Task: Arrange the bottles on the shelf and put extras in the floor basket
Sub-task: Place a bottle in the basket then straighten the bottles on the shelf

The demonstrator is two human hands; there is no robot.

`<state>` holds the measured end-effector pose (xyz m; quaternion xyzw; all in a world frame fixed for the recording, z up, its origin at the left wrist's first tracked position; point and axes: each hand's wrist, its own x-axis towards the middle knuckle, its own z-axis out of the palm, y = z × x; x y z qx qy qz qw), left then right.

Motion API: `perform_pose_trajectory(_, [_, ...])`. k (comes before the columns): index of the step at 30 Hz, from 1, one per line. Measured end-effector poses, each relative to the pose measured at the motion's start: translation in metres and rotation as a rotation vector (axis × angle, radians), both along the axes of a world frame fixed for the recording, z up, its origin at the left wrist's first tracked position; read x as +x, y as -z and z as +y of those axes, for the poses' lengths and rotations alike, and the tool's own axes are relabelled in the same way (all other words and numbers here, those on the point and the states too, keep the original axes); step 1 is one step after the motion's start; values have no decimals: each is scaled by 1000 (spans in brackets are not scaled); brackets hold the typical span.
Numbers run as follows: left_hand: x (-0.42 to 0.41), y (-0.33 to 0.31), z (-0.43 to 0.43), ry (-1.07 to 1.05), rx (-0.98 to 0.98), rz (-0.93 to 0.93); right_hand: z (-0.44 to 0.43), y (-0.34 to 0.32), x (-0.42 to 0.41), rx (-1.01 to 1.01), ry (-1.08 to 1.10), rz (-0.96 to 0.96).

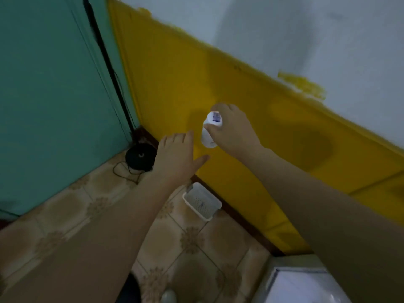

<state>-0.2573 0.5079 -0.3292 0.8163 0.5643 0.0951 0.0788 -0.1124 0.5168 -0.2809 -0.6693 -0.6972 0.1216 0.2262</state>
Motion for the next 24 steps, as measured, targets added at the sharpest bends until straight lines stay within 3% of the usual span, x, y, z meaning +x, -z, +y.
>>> perform_pose_trajectory(7, [10,174,45,35,-113,-3,41,178,21,-157,121,60])
perform_pose_trajectory(19, [17,568,43,63,-251,38,46,615,52,-422,210,34])
perform_pose_trajectory(24, [19,696,43,93,-267,47,60,747,66,-465,221,-4])
